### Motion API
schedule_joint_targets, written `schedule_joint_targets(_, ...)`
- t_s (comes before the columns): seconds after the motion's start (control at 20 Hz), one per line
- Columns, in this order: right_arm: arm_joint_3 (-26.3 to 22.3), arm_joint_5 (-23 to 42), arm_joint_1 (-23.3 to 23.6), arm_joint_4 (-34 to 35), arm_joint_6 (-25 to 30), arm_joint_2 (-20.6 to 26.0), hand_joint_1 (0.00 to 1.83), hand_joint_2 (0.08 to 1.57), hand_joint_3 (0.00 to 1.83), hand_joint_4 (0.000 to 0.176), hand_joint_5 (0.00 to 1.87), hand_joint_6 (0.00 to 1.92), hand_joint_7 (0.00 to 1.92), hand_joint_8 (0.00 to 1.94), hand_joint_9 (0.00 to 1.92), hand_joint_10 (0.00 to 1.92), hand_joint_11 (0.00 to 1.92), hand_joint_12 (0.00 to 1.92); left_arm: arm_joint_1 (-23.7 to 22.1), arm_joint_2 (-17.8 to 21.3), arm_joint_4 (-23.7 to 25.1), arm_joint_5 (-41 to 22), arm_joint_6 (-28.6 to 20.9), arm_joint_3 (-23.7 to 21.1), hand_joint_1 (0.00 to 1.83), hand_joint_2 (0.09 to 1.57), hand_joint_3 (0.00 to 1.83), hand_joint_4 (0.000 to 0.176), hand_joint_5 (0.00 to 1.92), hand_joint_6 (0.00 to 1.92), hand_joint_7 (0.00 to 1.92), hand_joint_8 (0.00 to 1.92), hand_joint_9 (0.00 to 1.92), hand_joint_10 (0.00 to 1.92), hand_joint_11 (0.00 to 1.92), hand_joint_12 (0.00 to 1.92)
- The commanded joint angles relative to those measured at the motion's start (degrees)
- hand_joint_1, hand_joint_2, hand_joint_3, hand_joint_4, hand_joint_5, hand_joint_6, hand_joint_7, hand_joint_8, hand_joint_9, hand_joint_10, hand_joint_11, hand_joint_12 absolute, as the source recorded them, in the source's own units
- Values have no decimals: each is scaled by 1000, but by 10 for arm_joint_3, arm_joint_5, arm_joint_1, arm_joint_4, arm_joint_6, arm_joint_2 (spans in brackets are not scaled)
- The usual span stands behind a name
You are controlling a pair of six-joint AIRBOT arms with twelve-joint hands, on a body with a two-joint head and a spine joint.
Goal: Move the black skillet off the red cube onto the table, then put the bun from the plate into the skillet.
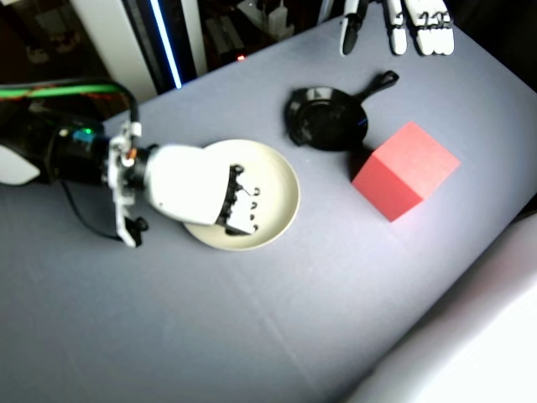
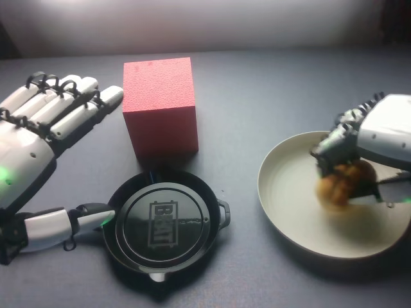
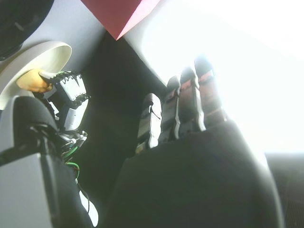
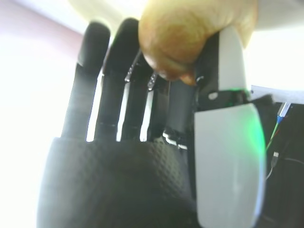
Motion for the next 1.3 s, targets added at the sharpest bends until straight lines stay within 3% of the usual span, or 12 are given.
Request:
schedule_joint_targets(0.0,-6,112,11,13,7,0,1373,1110,0,0,901,1104,1048,787,916,1165,725,1033,3,7,2,-83,-4,-3,488,1049,4,114,53,3,71,1,86,3,0,449)
schedule_joint_targets(0.1,-19,152,23,5,7,-3,1380,1110,0,0,913,870,1018,976,929,1227,818,1111,10,10,-10,-101,-5,-4,411,1097,9,34,81,4,57,0,98,3,0,487)
schedule_joint_targets(0.25,-23,178,53,-27,21,-28,1385,1087,0,0,905,979,1078,781,1016,1106,872,1083,18,19,-33,-130,-4,-2,485,1203,11,121,83,2,84,5,66,5,0,240)
schedule_joint_targets(0.35,-23,180,76,-48,28,-50,1275,1112,6,0,932,899,1030,1071,977,1044,827,1377,28,22,-48,-151,-4,-2,441,1255,9,91,86,1,106,4,89,5,0,240)
schedule_joint_targets(0.45,-21,180,96,-71,31,-80,1237,1121,0,0,956,898,1011,1102,1001,985,797,1445,42,25,-72,-172,-4,-3,411,1263,2,109,119,8,95,2,102,4,0,279)
schedule_joint_targets(0.5,-19,177,102,-77,31,-93,1242,1159,2,0,956,789,883,1406,946,1475,839,1773,47,26,-82,-176,-4,-2,368,1287,5,109,117,3,93,1,103,2,0,353)
schedule_joint_targets(0.6,-14,166,116,-87,31,-118,1248,1161,0,0,971,750,872,1446,926,1630,902,1865,53,28,-103,-178,-4,3,376,1301,6,108,122,3,95,1,102,1,0,356)
schedule_joint_targets(0.65,-11,155,122,-90,31,-132,1262,1132,0,0,986,726,972,1269,976,1418,929,1737,57,28,-117,-178,-4,6,398,1330,4,51,155,5,151,8,117,10,0,390)
schedule_joint_targets(0.8,12,123,146,-88,31,-184,1267,1115,0,0,1040,618,997,1226,1039,1291,928,1682,67,27,-149,-183,-4,12,418,1283,0,92,220,4,205,3,159,8,0,546)
schedule_joint_targets(1.05,27,87,158,-86,24,-222,1208,1135,2,0,966,914,928,1179,751,1129,549,1535,66,17,-166,-168,-10,29,385,1223,0,97,249,0,249,0,220,2,0,821)
schedule_joint_targets(1.15,27,79,158,-86,16,-223,1168,1189,0,31,871,1100,808,1309,638,671,177,1332,66,16,-172,-169,-11,30,524,1256,3,36,238,5,222,1,184,1,0,822)
schedule_joint_targets(1.25,26,76,158,-85,11,-223,1030,1150,0,96,893,1111,560,768,515,655,89,1317,69,17,-181,-178,-12,29,500,1243,0,74,235,1,210,3,181,5,0,863)
